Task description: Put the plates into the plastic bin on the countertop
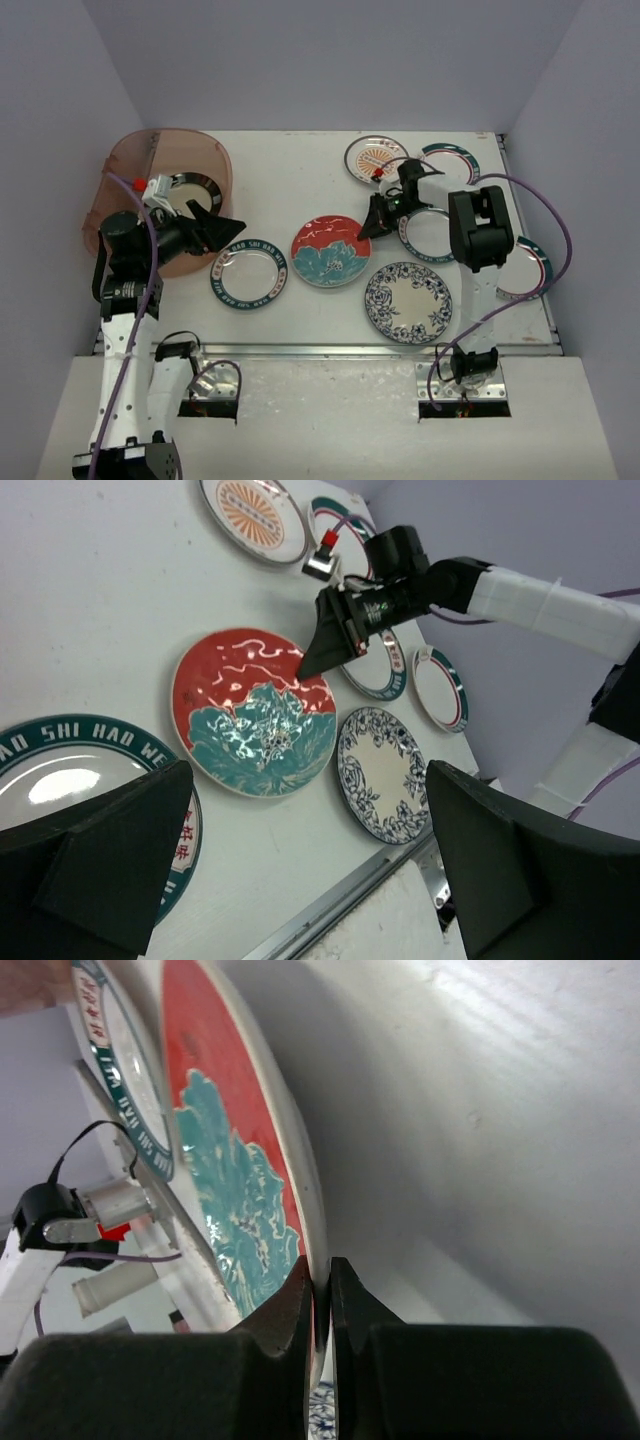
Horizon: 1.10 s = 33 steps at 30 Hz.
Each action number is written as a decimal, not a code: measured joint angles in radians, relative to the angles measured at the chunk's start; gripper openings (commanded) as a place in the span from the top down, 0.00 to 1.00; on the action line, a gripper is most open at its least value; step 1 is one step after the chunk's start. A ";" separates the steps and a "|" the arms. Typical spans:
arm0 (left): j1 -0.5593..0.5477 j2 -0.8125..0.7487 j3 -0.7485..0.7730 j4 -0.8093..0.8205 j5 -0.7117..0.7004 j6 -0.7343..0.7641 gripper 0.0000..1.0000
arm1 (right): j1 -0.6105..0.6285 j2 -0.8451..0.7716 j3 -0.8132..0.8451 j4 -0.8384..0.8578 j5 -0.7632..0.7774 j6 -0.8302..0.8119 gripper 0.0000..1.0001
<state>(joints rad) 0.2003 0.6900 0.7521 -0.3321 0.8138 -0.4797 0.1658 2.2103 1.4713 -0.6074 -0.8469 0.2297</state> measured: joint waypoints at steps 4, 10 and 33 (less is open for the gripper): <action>-0.034 0.060 -0.036 0.052 0.008 -0.029 0.00 | 0.000 -0.138 -0.069 0.081 0.001 0.070 1.00; -0.176 0.135 -0.065 0.143 -0.044 -0.067 0.00 | -0.014 -0.385 -0.232 0.346 -0.063 0.235 1.00; -0.468 0.386 0.006 0.366 -0.257 -0.192 1.00 | -0.006 -0.633 -0.468 0.874 -0.333 0.588 0.71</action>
<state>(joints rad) -0.2673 1.0756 0.7585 0.0338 0.5564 -0.6721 0.1595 1.5770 1.0036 0.2668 -1.1798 0.8172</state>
